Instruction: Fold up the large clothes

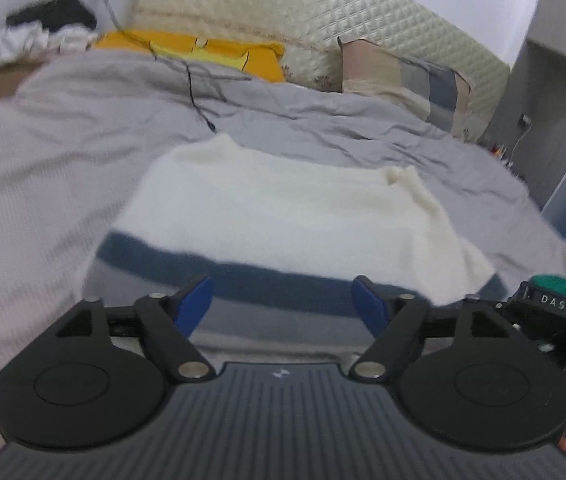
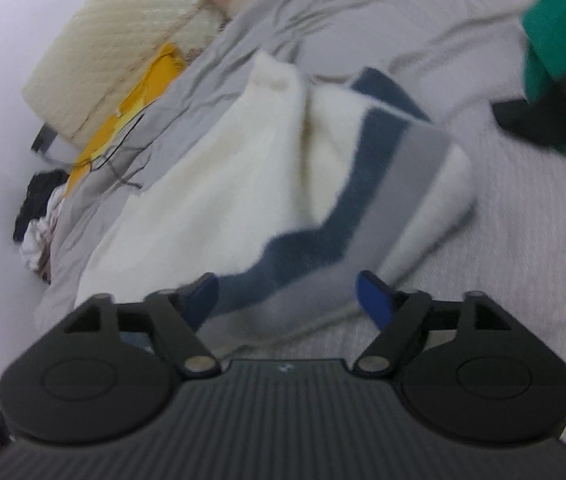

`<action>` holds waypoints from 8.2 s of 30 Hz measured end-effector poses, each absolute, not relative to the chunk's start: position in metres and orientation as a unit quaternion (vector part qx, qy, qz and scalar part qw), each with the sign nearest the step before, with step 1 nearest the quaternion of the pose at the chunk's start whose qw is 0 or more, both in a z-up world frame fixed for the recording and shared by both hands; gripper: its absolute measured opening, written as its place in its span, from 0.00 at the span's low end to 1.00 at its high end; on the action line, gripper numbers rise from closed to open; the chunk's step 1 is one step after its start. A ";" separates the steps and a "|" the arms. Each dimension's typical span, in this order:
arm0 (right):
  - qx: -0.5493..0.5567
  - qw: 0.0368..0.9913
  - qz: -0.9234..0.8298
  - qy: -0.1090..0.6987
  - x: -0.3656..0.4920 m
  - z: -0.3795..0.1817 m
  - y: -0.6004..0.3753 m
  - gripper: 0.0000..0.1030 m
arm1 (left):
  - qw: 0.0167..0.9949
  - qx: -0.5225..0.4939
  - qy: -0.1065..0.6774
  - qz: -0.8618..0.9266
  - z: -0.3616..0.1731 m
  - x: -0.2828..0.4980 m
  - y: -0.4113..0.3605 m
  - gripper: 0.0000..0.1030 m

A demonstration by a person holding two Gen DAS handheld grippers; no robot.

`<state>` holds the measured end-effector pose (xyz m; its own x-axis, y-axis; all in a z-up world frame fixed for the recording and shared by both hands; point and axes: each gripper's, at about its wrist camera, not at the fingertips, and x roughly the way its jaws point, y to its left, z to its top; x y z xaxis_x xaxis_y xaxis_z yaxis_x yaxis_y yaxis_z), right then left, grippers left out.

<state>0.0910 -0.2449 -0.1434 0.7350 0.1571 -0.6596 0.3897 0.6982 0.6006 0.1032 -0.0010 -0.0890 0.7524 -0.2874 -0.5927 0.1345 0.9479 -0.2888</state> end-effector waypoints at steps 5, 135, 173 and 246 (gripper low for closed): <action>0.481 0.796 -0.050 0.365 0.089 -0.166 -0.259 1.00 | 0.906 -0.184 0.368 -0.102 -0.102 0.112 0.015 0.87; 0.244 0.924 0.031 0.292 0.242 -0.145 -0.242 0.69 | 0.938 -0.142 0.304 -0.091 -0.133 0.295 0.031 0.72; 0.096 0.944 0.018 0.316 0.213 -0.147 -0.186 0.66 | 0.943 -0.015 0.326 -0.069 -0.147 0.247 -0.010 0.79; 0.666 0.704 0.010 0.246 0.151 -0.210 -0.268 1.00 | 0.848 -0.441 0.285 -0.068 -0.165 0.192 0.074 0.39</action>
